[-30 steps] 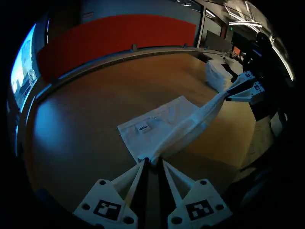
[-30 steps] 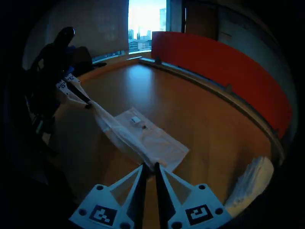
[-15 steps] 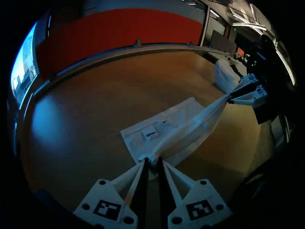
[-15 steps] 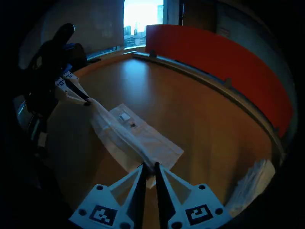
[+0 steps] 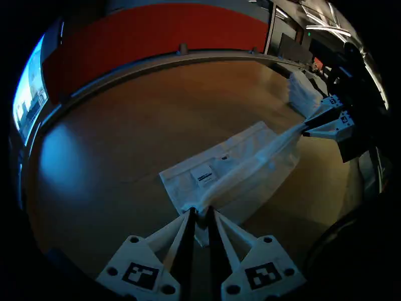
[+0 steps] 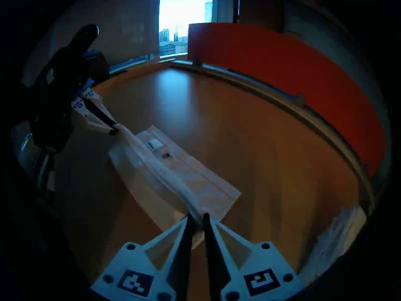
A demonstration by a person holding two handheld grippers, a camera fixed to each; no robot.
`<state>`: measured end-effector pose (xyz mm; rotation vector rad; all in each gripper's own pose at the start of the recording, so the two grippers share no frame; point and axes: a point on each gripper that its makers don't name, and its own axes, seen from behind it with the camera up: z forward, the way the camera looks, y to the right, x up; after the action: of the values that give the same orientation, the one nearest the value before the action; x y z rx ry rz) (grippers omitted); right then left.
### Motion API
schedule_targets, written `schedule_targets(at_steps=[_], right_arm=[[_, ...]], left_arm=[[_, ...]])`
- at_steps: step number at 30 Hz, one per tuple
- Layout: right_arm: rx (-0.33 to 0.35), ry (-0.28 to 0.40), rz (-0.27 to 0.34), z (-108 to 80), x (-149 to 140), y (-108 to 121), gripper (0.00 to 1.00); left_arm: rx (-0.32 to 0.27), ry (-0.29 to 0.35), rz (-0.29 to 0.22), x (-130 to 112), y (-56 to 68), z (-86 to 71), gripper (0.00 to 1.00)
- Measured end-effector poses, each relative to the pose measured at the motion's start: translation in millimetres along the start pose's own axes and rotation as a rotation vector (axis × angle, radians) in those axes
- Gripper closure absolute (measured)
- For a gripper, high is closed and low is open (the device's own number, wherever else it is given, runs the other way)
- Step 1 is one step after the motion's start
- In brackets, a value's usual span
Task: Fold towel
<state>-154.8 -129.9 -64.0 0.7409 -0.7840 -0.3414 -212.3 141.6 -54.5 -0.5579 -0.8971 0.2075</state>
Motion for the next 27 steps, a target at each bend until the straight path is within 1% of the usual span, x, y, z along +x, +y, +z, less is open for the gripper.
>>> schedule_targets(at_steps=[9, 14, 15, 17, 20, 23, 27], right_arm=[[-0.019, -0.024, 0.03, 19.4, -12.9, 7.8, 0.83], [-0.035, -0.034, 0.041, 26.4, -16.2, 12.0, 0.81], [-0.04, -0.036, 0.044, 27.9, -16.6, 13.3, 0.79], [-0.049, -0.037, 0.047, 30.6, -16.8, 16.1, 0.76], [-0.067, -0.038, 0.055, 34.2, -16.3, 22.7, 0.68], [-0.076, -0.039, 0.061, 37.2, -15.4, 28.1, 0.63], [-0.089, -0.04, 0.057, 39.6, -13.3, 35.1, 0.51]], left_arm=[[0.021, -0.002, 0.001, -4.4, -8.4, 22.7, 0.81], [0.044, 0.01, 0.008, -2.2, -16.5, 32.4, 0.75], [0.051, 0.011, 0.011, -1.5, -18.7, 34.1, 0.75], [0.063, 0.012, 0.017, -0.5, -22.8, 36.9, 0.7], [0.075, 0.013, 0.026, 0.9, -26.9, 40.9, 0.69], [0.085, 0.014, 0.039, 2.8, -30.0, 43.9, 0.67], [0.103, 0.017, 0.056, 6.4, -34.7, 45.9, 0.67]])
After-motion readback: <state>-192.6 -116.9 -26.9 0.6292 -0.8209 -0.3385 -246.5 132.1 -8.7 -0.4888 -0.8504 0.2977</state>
